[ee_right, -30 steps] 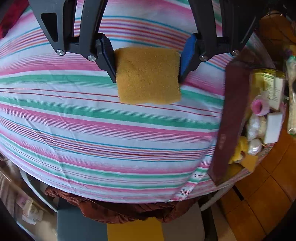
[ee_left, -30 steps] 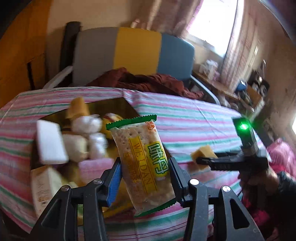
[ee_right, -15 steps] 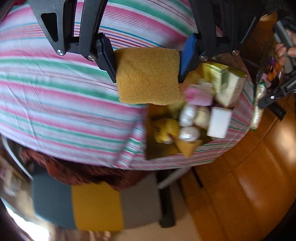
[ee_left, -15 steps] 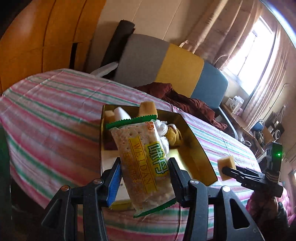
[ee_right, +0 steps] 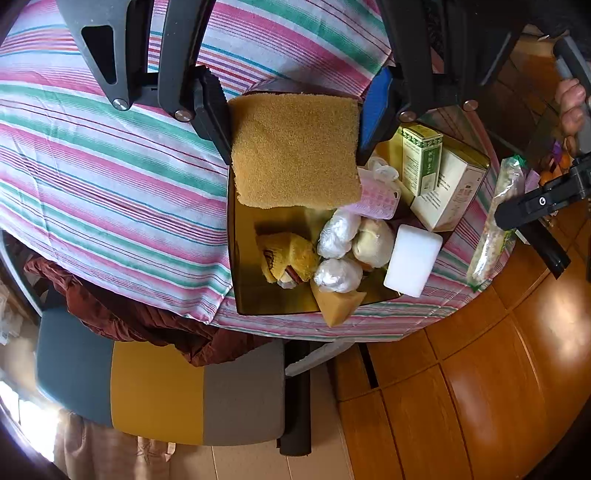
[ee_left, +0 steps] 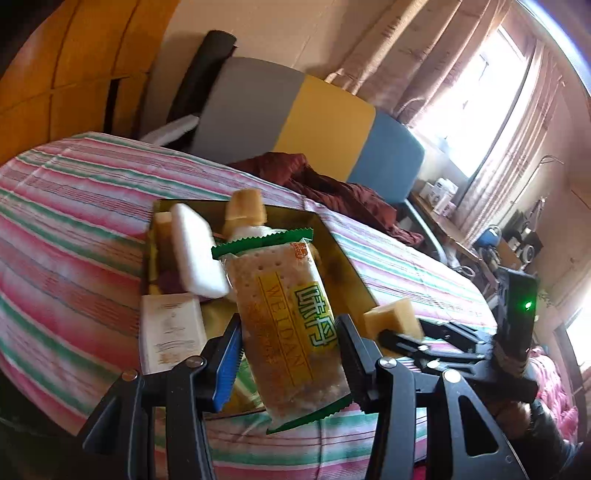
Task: Organize objects
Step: 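Open the left tool to drop the cracker pack into the tray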
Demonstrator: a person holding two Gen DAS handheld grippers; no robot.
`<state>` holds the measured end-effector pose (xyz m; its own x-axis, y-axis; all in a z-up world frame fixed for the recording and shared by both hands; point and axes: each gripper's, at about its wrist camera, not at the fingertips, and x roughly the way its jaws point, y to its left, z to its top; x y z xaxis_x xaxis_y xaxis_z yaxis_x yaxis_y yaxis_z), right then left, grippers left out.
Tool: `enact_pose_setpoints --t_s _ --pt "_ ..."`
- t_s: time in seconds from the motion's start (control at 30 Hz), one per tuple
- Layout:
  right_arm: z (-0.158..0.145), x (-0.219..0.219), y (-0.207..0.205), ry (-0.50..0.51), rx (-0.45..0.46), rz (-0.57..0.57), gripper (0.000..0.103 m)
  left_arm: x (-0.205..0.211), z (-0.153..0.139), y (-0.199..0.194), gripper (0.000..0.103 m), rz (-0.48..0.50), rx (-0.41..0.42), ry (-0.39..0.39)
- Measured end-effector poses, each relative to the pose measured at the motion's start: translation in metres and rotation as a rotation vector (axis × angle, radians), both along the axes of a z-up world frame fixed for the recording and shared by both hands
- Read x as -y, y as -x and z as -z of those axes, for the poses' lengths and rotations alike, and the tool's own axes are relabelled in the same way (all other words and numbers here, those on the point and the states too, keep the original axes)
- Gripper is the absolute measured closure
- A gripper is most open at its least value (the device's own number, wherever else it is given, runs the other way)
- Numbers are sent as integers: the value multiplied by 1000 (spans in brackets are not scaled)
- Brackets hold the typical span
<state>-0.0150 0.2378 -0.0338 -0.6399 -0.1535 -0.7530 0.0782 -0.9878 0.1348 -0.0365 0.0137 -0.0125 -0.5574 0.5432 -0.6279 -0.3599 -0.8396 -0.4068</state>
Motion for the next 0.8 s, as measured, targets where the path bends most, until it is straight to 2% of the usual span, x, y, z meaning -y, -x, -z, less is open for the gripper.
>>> enact_pose_setpoints --t_s 0.27,0.4,0.6,0.8 --pt "2 1 4 -23 -6 7 41 -44 4 34 52 93 77 -81" --pt "3 -1 6 -14 -1 13 40 -60 19 50 50 107 159 -95" --pt "6 -1 9 -11 5 15 41 -58 34 45 51 72 169 -23" --pt "1 1 19 -11 -10 17 40 -51 30 36 51 43 131 31"
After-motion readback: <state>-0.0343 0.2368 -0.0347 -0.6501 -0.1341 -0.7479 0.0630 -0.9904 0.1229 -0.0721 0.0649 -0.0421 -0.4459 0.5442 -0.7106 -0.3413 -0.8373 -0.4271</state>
